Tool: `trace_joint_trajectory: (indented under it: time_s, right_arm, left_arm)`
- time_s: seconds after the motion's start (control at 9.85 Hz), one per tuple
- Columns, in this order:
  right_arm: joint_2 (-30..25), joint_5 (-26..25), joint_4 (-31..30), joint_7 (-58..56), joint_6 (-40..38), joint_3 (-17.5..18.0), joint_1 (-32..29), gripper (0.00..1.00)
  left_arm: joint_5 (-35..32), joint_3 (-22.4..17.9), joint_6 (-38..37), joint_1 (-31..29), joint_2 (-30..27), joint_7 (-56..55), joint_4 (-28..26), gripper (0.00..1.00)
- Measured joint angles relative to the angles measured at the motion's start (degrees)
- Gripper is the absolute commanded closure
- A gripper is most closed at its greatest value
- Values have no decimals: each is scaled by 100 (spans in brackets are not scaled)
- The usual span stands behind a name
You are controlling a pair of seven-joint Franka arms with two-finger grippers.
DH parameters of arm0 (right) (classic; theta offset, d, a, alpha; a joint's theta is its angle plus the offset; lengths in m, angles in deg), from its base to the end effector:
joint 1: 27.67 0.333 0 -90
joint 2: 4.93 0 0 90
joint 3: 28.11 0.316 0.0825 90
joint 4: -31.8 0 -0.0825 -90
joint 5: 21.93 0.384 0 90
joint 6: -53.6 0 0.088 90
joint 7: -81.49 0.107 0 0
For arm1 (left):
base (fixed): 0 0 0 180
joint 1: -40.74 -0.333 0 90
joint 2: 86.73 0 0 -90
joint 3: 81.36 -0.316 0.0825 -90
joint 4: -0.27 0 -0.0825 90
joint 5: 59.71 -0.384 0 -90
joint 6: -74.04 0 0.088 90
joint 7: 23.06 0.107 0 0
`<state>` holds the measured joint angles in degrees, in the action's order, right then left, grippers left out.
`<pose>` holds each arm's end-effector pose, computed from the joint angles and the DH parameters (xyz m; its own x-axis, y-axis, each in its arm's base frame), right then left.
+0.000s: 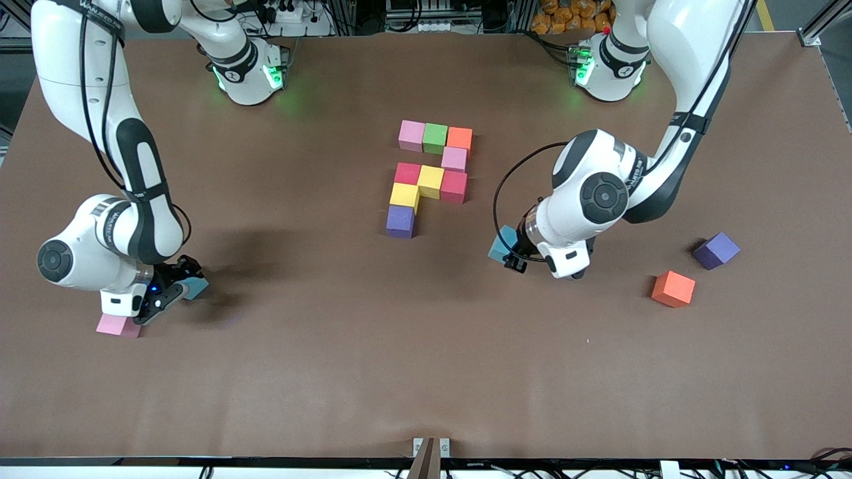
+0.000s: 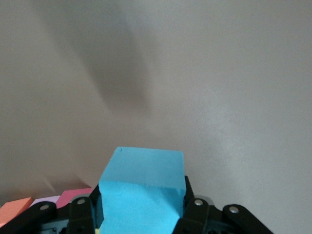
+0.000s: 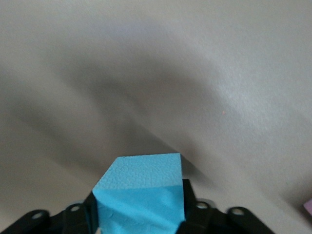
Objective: Form number 2 with 11 blocks
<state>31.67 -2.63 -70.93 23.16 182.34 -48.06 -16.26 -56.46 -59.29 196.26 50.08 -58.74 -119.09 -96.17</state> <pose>0.6359 -0.0721 0.1993 0.7694 0.6370 -0.0476 0.6279 -0.7679 -0.1266 0.5836 -0.3264 0.3350 0.3505 0.9103 -0.2204 0.9295 -0.3669 -0.0370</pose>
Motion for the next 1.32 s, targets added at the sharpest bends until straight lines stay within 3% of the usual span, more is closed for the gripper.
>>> trace_joint_trajectory:
  time_s: [0.51,0.71,1.32]
  right_arm:
    - [-50,55,514,96,-628,47,935,84]
    - [-63,80,818,485,-954,67,1434,83]
    - [-29,349,1271,1221,-908,82,2929,81]
  left_arm:
    - [-205,-31,118,13,12,-1082,6,100]
    - [-259,-52,120,5,16,-1123,7,100]
    - [-446,-126,126,-245,-21,-1063,116,100]
